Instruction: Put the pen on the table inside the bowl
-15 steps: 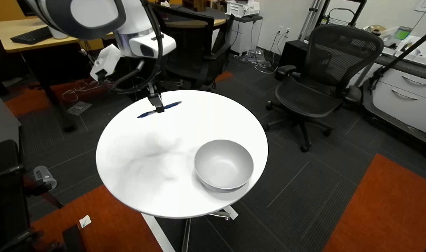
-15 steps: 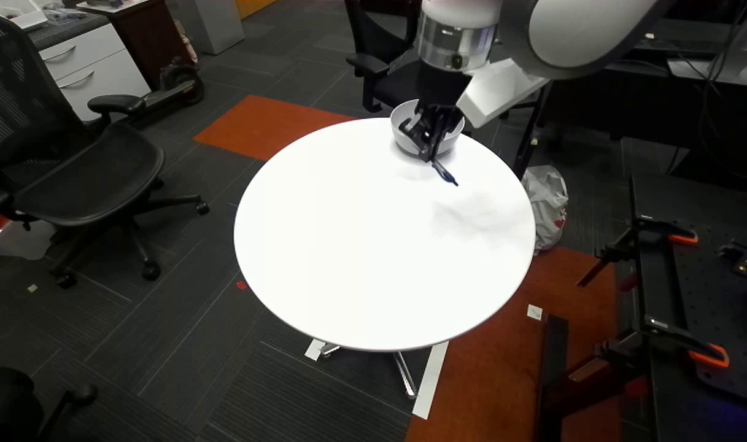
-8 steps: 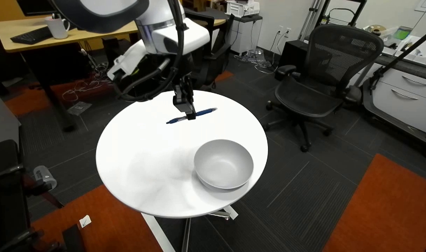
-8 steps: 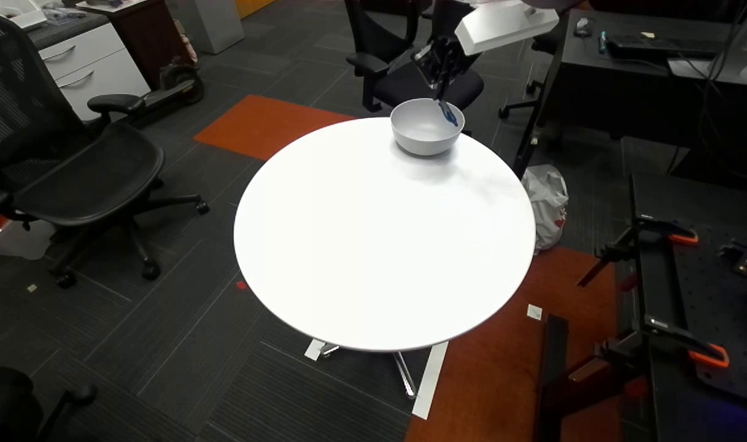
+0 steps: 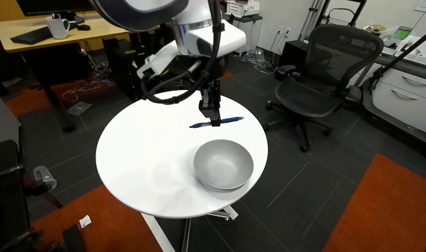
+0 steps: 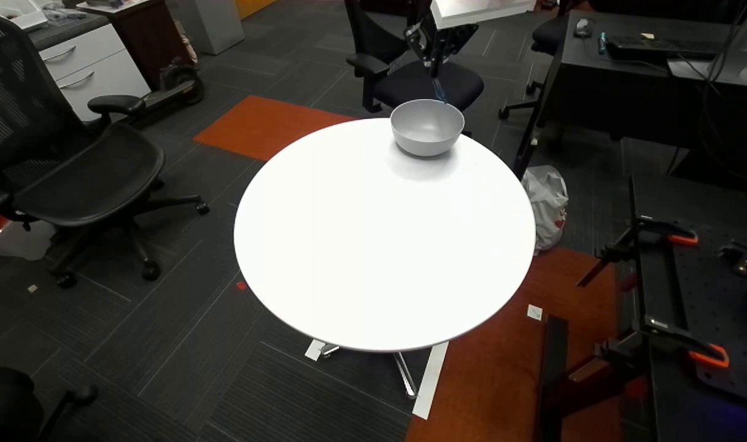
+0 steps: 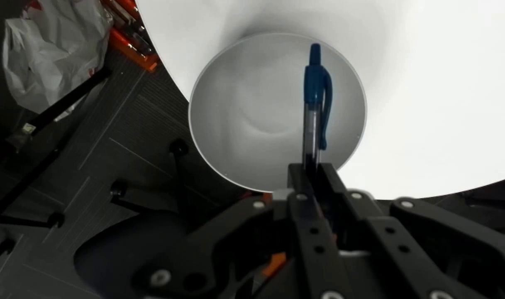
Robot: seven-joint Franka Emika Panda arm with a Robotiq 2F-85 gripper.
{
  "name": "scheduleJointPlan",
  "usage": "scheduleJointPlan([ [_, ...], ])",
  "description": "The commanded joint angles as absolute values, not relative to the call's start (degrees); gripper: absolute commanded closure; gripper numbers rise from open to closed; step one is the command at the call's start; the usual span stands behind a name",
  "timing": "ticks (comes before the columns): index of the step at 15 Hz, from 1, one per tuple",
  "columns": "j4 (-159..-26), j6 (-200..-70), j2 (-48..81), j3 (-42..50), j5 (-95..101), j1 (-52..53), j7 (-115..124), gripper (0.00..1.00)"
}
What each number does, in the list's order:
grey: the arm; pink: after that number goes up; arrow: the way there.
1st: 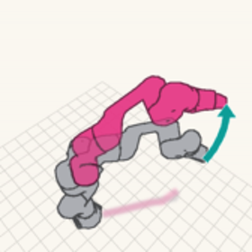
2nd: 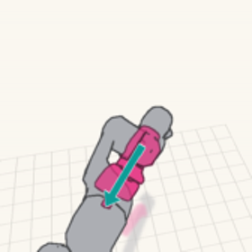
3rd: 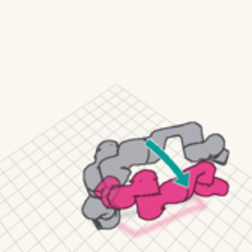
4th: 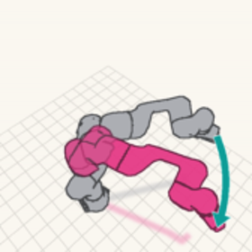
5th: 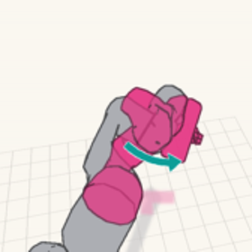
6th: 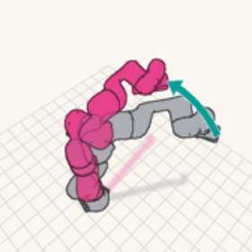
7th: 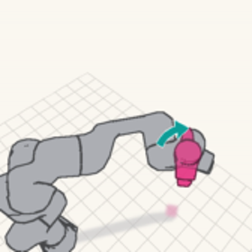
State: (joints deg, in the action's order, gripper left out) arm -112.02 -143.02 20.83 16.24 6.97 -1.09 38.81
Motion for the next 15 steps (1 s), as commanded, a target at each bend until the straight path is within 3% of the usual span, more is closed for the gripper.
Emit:
scheduleJointPlan([
  [1, -104.96, -137.79, 25.7, 15.44, 4.13, -2.95, 39.5, 0.97],
  [5, -100.51, -135.95, 30.22, 15.2, 2.63, -3.8, 39.14, 0.97],
  [6, -99.74, -135.67, 30.99, 15.19, 2.33, -3.89, 39.15, 0.64],
  [8, -98.7, -135.63, 32.23, 15.03, 1.68, -4.05, 38.85, 0.57],
  [15, -97.49, -135.52, 33.22, 15.26, 1.08, -4.27, 38.65, 0.05],
])
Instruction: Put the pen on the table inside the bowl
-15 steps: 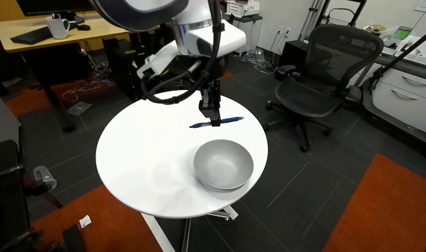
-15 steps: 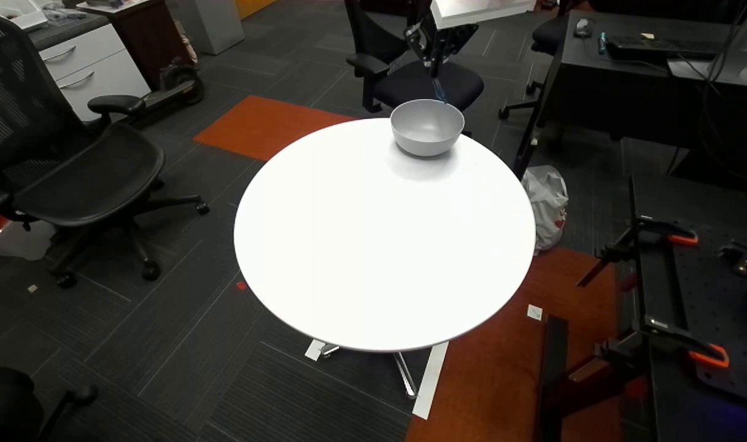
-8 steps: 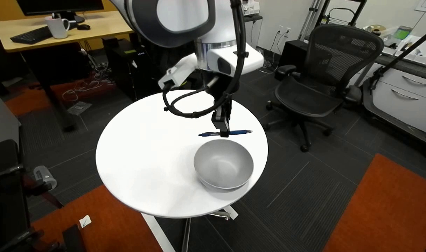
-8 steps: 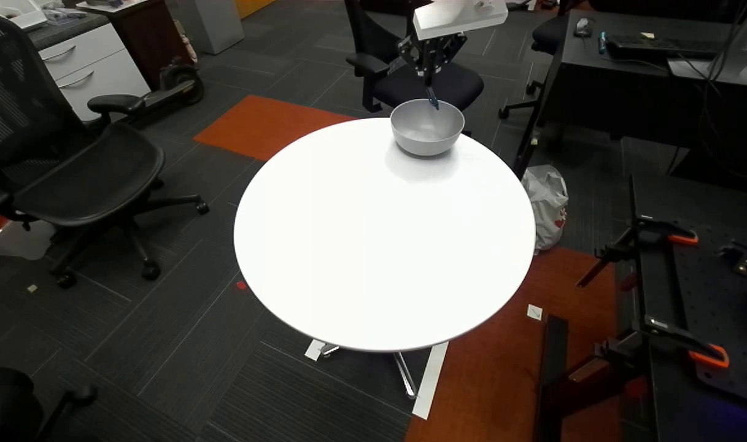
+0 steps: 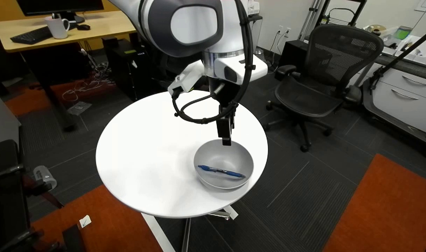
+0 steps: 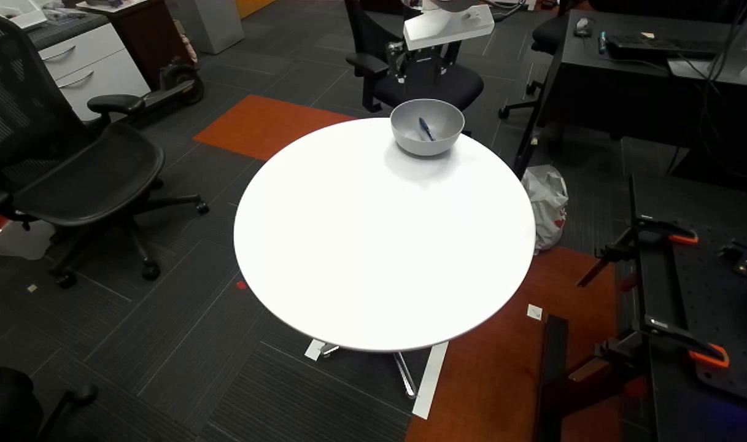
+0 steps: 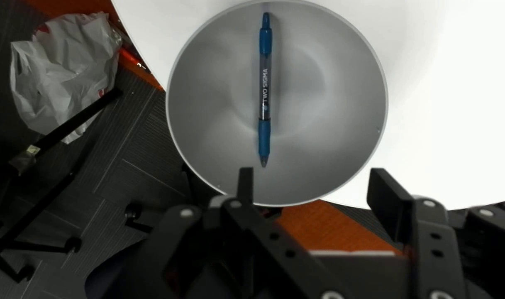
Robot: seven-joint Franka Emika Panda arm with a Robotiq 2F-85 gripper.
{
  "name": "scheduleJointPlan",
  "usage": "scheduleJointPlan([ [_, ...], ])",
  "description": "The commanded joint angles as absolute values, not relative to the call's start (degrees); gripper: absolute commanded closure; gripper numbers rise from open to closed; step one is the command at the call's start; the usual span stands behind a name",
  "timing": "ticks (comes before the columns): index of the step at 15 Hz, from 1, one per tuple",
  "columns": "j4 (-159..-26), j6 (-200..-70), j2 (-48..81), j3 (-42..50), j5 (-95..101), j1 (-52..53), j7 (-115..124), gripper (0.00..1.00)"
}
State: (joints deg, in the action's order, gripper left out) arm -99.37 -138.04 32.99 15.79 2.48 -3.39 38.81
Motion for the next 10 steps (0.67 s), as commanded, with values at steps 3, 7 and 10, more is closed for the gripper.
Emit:
scheduleJointPlan([
  [3, -97.78, -135.84, 32.96, 14.74, -0.51, -5.05, 38.0, 0.0],
  [7, -98.86, -137.87, 33.05, 15.3, -0.44, -4.62, 38.25, 0.0],
  [10, -98.84, -137.87, 33.06, 14.8, -1.35, -5.03, 37.4, 0.0],
])
